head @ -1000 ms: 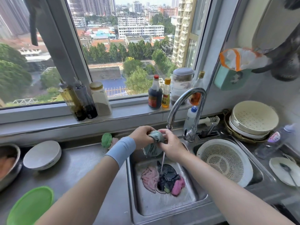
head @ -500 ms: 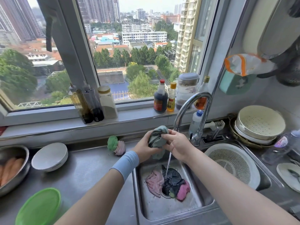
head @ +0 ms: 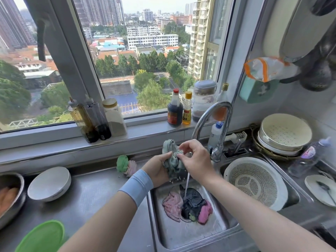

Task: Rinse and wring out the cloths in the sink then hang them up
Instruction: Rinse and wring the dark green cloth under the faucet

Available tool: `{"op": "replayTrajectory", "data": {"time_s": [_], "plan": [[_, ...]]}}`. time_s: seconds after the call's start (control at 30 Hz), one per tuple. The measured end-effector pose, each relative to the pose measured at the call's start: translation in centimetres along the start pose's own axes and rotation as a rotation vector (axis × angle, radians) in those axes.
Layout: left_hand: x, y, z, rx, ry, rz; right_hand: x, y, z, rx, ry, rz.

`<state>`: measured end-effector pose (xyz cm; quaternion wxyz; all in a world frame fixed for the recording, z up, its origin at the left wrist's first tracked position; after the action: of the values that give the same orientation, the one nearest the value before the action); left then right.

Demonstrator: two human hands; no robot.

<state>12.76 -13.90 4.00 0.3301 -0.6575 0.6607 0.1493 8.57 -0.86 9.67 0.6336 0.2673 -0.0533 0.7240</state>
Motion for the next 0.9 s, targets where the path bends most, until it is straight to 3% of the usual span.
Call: {"op": "replayTrajectory", "data": {"time_s": [0.07, 0.17, 0.23, 0.33, 0.43, 0.53, 0.6, 0.7, 0.8, 0.9], "plan": [[-0.6, -0.1, 1.2, 0.051, -0.049, 0.028, -0.6, 0.1, 0.6, 0.012, 0.0, 0.002], [-0.4, 0.6, 0.9, -0.026, -0.127, -0.046, -1.7, 0.6, 0.1, -0.103, 0.028, 0.281], [0.6, 0.8, -0.4, -0.074, -0.086, -0.132, -0.6, 1.1, -0.4, -0.082, -0.001, 0.32], [1.7, 0.8, -2.0, -0.011, 0.002, -0.194, 1.5, 1.9, -0.1, 0.316, -0.308, 0.197], [0.7, 0.1, -2.8, 0.12, 0.266, -0.039, -0.2, 1.6, -0.1, 0.658, -0.79, 0.348], [-1.3, 0.0, -3.3, 0.202, 0.452, 0.208, -1.8, 1.7, 0.4, 0.834, -0.976, 0.405], [-2.1, 0.2, -3.8, 0.241, 0.517, 0.26, -2.0, 2.1, 1.2, 0.874, -0.956, 0.35], [-2.6, 0.9, -3.9, 0.254, 0.831, 0.252, -2.5, 2.8, 1.7, 0.829, -0.982, 0.292], [-2.4, 2.7, -3.8, 0.13, 1.249, 0.127, -3.3, 3.6, 0.8, 0.567, -1.095, 0.327], [-3.8, 3.6, -3.5, 0.061, 2.064, 0.292, -4.1, 3.7, -0.8, 0.248, -1.078, 0.387]]}}
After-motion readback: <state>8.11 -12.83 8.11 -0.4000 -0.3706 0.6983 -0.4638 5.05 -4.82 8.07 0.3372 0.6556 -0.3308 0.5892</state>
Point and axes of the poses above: each hand's wrist, its own y-axis towards the middle knuckle, its own x-axis out of the back of the hand, z = x × y, the point moved 5 cm from there along y, towards the middle knuckle, and after that the axes turned 15 degrees about -x, right-handed, at the moved point
